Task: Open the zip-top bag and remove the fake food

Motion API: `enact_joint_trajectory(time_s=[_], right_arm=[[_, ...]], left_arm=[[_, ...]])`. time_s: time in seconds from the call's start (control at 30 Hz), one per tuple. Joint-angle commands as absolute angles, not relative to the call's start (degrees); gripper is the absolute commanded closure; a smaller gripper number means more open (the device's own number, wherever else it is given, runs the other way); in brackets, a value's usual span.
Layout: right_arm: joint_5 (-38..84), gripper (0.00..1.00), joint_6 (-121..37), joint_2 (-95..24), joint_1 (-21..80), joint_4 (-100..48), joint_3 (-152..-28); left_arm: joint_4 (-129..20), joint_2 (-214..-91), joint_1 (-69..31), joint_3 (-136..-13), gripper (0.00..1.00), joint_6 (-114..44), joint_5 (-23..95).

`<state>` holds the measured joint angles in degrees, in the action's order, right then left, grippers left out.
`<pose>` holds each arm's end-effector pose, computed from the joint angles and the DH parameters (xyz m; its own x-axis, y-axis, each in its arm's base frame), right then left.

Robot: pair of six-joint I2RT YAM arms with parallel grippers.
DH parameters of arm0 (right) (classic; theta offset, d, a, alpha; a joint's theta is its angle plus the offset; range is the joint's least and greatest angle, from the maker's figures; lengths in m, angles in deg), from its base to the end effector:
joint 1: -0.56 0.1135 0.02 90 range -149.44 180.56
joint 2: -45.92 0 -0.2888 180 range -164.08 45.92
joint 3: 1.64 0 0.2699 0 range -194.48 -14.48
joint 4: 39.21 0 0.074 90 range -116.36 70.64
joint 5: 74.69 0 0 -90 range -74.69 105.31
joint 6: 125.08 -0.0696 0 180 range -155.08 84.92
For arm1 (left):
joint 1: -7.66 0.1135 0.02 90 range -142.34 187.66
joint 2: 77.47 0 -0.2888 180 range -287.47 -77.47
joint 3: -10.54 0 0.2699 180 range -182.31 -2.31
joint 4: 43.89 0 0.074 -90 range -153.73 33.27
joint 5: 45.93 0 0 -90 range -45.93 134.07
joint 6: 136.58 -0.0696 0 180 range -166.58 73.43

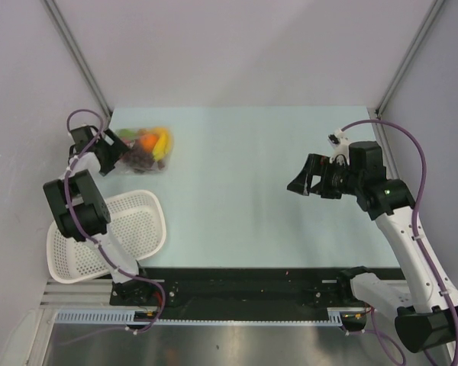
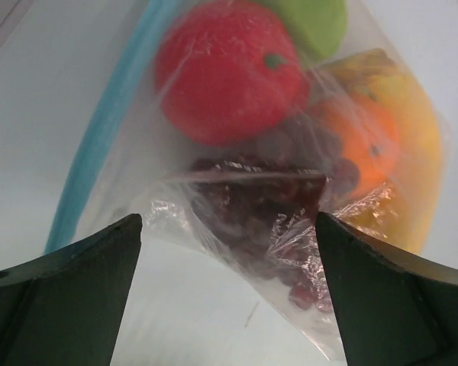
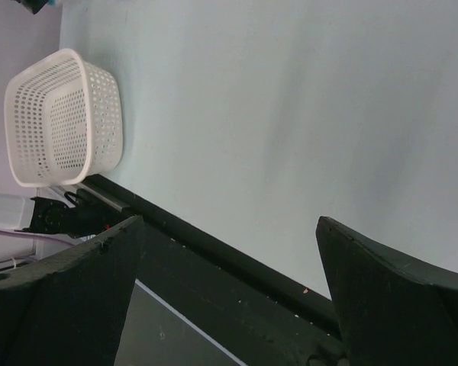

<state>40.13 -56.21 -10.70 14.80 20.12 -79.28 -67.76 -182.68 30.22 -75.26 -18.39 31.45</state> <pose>0.2067 0.0826 0.3664 -0.7560 0.1457 -0.6381 -0.2894 0.8000 0.5256 0.4248 0.1600 0.2052 -0.4505 -0.6864 -0.5709 -0.4996 0.7238 -0.4759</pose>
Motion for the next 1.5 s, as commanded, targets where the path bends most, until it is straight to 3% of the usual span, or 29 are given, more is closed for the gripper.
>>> enact_joint_trajectory(time_s=[0.0, 0.33, 0.43, 0.83, 1.07, 1.2, 1.3, 1.47], right_arm=[[41.06, 0.0, -56.7, -11.56, 14.8, 18.99, -81.28], [42.29, 0.0, -60.83, -17.71, 15.5, 14.51, -81.8], [42.12, 0.0, -61.63, -19.91, 16.38, 13.54, -82.68], [42.38, 0.0, -61.28, -26.85, 18.66, 9.33, -85.06], [43.52, 0.0, -61.54, -31.33, 19.54, 5.02, -85.76], [44.31, 0.0, -61.1, -33.01, 19.81, 4.05, -86.29], [44.49, 0.0, -60.84, -33.97, 20.33, 4.05, -86.64], [45.19, 0.0, -61.1, -36.17, 21.56, 2.21, -87.69]], left_arm=[[-66.22, -186.54, 31.3, -82.54, 0.0, -22.93, 30.18], [-67.54, -195.85, 32.27, -94.32, 0.01, -23.55, 28.79], [-68.6, -199.19, 32.0, -97.14, 0.05, -21.98, 26.06], [-67.37, -197.63, 19.9, -91.7, 0.2, -19.51, 27.01], [-57.97, -185.77, 11.62, -73.25, 0.23, -10.54, 28.16], [-56.91, -174.55, 9.94, -67.71, 0.21, -11.94, 31.49], [-56.02, -171.35, 13.17, -66.73, 0.12, -13.87, 33.44], [-66.92, -180.29, 17.41, -78.93, 0.07, -16.33, 27.82]])
